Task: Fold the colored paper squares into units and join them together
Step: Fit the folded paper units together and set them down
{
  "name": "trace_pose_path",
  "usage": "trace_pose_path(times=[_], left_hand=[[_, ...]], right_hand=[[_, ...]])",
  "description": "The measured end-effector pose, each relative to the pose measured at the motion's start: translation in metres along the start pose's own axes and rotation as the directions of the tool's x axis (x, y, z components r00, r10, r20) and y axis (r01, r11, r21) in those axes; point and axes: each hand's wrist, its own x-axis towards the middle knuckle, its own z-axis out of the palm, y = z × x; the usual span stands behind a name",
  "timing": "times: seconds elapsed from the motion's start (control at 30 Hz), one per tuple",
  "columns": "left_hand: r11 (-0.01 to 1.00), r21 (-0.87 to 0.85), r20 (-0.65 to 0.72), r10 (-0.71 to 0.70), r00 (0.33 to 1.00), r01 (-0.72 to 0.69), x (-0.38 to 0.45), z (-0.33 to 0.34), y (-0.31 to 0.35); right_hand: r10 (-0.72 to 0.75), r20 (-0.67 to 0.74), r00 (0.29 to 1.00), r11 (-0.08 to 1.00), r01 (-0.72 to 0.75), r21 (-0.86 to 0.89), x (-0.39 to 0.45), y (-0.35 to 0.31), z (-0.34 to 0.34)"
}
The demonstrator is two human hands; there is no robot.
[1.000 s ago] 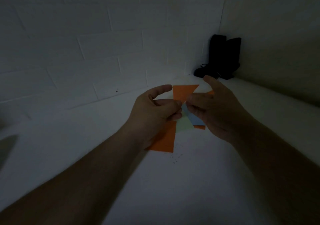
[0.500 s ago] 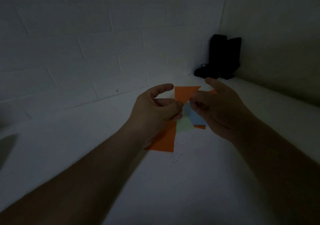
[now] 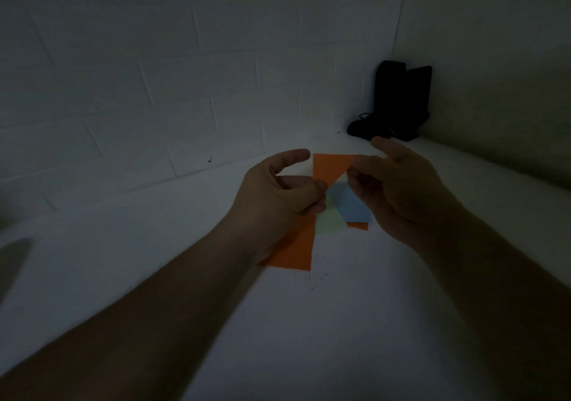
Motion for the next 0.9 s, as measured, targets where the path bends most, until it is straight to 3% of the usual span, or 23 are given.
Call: trace_pose_path(times=[0.4,0.5,0.57,0.6,0.67,0.7,0.73,0.77,0.83,0.9], left_hand=[[1.0,-0.014,-0.029,-0.011,1.0,0.01,0.002,-0.002,0.0],[0.994,-0.097,-0.042,-0.045,0.998,0.041,0.003,-0.002,0.001],[0.987,-0.142,-0.065,-0.083,0.994,0.073,0.004,-0.004,0.004],[0.986,-0.14,-0.075,-0.101,0.992,0.09,0.004,-0.006,0.005],[0.983,-0.125,-0.069,-0.146,0.987,0.136,0.004,-0.008,0.007],[0.975,-0.146,-0.049,-0.179,0.983,0.171,0.004,-0.009,0.008],[0.961,-0.178,-0.021,-0.218,0.976,0.211,0.005,-0.009,0.007],[0.94,-0.219,0.009,-0.266,0.964,0.262,0.004,-0.008,0.009],[0.871,-0.322,0.083,-0.363,0.928,0.37,0.004,-0.008,0.011],[0.782,-0.442,0.181,-0.401,0.898,0.439,0.002,-0.008,0.014]], right_hand=[[-0.015,-0.033,0.999,0.999,0.016,0.049,0.001,-0.002,-0.003],[-0.104,-0.061,0.993,0.988,0.096,-0.118,0.004,0.0,-0.008],[-0.233,0.002,0.972,0.889,0.214,-0.404,0.006,-0.001,-0.014],[-0.31,0.092,0.946,0.769,0.306,-0.561,0.004,-0.002,-0.016],[-0.408,0.381,0.829,0.351,0.528,-0.773,0.001,-0.002,-0.02],[-0.405,0.506,0.761,0.134,0.597,-0.791,0.001,0.001,-0.021],[-0.386,0.586,0.713,-0.013,0.631,-0.776,0.001,0.004,-0.019],[-0.375,0.618,0.691,-0.068,0.645,-0.761,0.001,0.007,-0.017],[-0.402,0.612,0.681,-0.025,0.66,-0.751,0.0,0.01,-0.013],[-0.418,0.49,0.765,0.172,0.596,-0.784,-0.002,0.009,-0.012]])
